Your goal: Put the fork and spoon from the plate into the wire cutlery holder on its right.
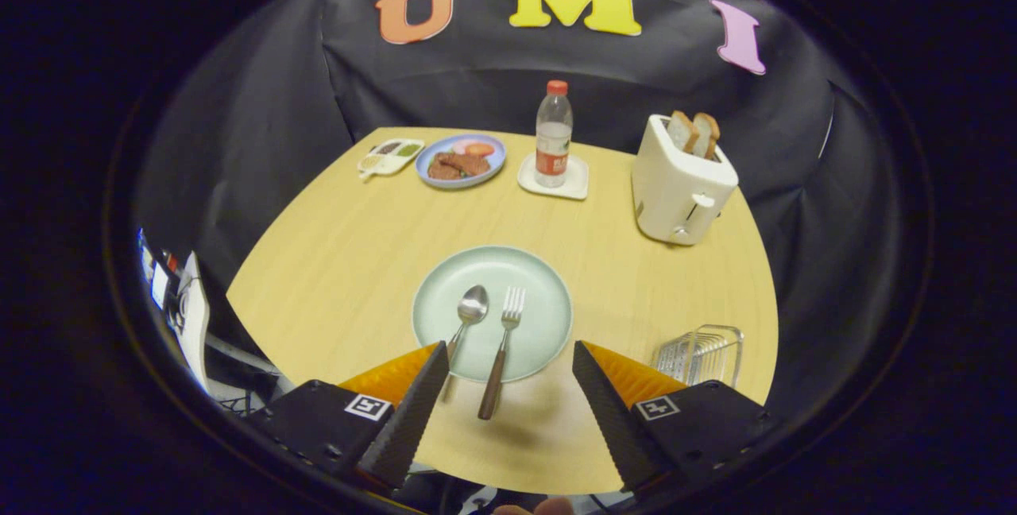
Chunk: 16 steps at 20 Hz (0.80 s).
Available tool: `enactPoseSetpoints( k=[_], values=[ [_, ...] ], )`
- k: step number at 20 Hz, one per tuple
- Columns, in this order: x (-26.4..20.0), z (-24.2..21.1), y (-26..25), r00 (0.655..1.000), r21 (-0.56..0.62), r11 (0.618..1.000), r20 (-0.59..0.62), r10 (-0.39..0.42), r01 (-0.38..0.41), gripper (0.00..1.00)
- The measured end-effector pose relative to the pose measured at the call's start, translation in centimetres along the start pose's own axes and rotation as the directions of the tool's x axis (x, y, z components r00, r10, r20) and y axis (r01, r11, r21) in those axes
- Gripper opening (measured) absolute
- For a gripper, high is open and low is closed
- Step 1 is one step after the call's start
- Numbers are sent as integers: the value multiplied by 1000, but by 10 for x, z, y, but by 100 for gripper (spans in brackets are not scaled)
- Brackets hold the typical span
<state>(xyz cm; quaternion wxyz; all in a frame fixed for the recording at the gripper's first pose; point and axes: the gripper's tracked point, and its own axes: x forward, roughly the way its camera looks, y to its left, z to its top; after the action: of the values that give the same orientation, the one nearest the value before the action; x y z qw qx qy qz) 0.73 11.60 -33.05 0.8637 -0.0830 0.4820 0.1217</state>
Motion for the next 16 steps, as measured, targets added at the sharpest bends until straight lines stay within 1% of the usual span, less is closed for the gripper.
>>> enactPoseSetpoints(
  k=[4, 8, 9, 10, 14, 15, 16],
  values=[
    [50, -18, 4, 994, -16, 999, -102, -35, 34, 96],
    [83, -26, 8, 985, -56, 997, -163, -57, 48, 95],
    [91, -27, 9, 982, -63, 997, -180, -57, 46, 92],
    [99, -33, 10, 976, -65, 997, -207, -62, 49, 88],
    [115, -47, 14, 958, -34, 998, -280, -64, 56, 58],
    [117, -49, 14, 953, -21, 998, -296, -64, 61, 43],
    [117, -51, 14, 949, -7, 998, -308, -65, 66, 34]
  ],
)
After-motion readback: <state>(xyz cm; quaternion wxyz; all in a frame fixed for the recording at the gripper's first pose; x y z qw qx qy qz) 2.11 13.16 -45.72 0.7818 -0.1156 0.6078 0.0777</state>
